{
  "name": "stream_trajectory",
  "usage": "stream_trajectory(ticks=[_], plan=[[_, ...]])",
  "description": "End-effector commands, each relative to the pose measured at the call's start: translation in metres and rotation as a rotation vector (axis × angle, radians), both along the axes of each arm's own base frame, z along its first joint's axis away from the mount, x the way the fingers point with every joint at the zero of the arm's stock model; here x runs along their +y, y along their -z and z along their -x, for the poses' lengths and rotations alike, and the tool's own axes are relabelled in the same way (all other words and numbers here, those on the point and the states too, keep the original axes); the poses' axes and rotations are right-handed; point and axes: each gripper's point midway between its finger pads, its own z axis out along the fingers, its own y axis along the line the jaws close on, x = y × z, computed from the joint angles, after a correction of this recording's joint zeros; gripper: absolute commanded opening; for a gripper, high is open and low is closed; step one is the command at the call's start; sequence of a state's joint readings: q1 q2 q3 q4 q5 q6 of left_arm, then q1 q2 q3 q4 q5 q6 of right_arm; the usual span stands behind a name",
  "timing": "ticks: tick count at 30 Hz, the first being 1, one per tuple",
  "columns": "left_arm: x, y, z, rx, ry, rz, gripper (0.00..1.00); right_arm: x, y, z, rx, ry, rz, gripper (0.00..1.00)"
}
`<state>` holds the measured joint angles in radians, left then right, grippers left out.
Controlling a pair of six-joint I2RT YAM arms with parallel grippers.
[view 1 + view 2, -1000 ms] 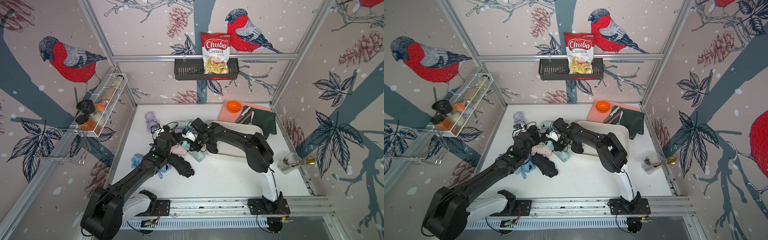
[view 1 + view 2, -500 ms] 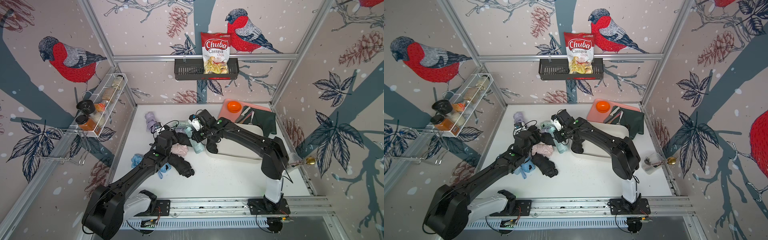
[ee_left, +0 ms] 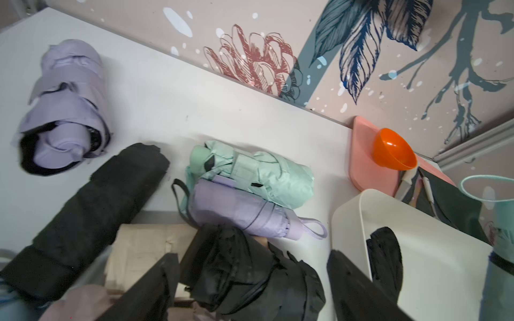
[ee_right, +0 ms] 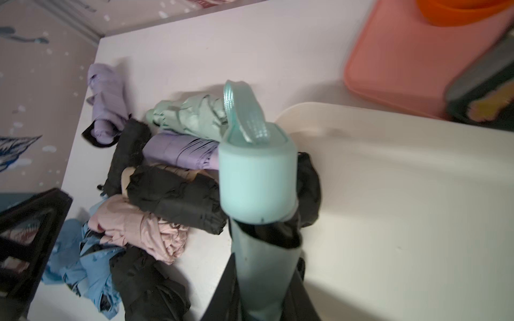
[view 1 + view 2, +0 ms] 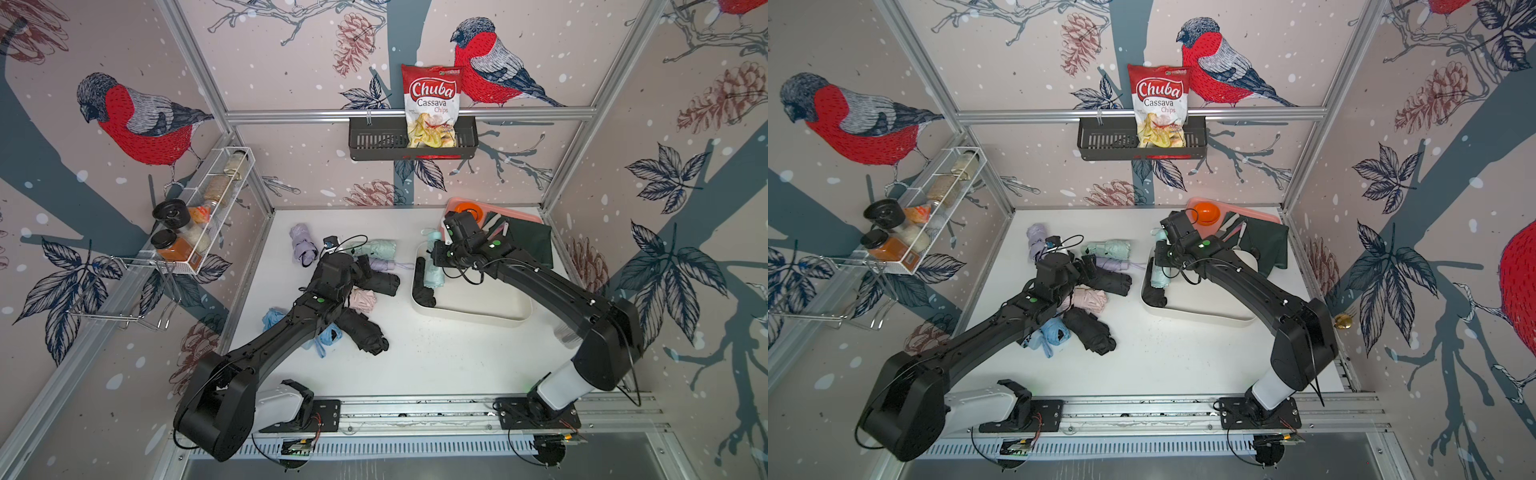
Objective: Put the umbrella into the storage box
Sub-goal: Place the umbrella in the storage box.
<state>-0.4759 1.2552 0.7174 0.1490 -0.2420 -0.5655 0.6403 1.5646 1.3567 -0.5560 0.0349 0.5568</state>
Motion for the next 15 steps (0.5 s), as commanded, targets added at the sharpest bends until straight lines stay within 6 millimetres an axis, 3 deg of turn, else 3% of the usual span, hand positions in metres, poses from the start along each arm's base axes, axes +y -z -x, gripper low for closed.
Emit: stream_trajectory(ticks=[1, 8, 15], plan=[[-0.024, -0.008, -0.004, -0.022, 0.060, -0.008, 0.89, -0.018, -0.005, -0.008, -0.012, 0.125, -0.069, 0.00], [-0.080, 0.009, -0.003, 0.036, 0.216, 0.034, 0.94, -0.053, 0.021, -0.006, 0.027, 0.251, 0.030, 0.00], [-0.107, 0.022, 0.002, 0.067, 0.316, 0.099, 0.97, -0.063, 0.049, -0.004, 0.074, 0.284, 0.044, 0.00]])
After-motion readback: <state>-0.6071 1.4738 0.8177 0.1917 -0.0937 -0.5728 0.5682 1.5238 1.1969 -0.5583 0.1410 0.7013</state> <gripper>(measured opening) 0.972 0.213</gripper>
